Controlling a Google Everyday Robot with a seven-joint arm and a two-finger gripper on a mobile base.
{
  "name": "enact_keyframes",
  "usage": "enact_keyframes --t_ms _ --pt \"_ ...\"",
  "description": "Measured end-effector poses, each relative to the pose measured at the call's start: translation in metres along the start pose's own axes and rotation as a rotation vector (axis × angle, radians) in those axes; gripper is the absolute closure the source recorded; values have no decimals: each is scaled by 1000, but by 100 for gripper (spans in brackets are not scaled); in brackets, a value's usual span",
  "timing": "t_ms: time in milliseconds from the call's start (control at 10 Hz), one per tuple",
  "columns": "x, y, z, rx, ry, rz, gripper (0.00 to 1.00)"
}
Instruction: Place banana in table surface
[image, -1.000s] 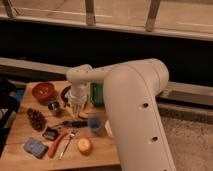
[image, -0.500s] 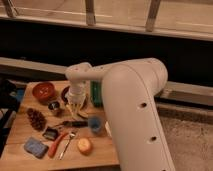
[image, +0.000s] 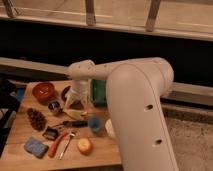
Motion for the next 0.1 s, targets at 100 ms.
enact_keyframes --t_ms 100 --pt "-2 -4 -4 -2 -14 12 20"
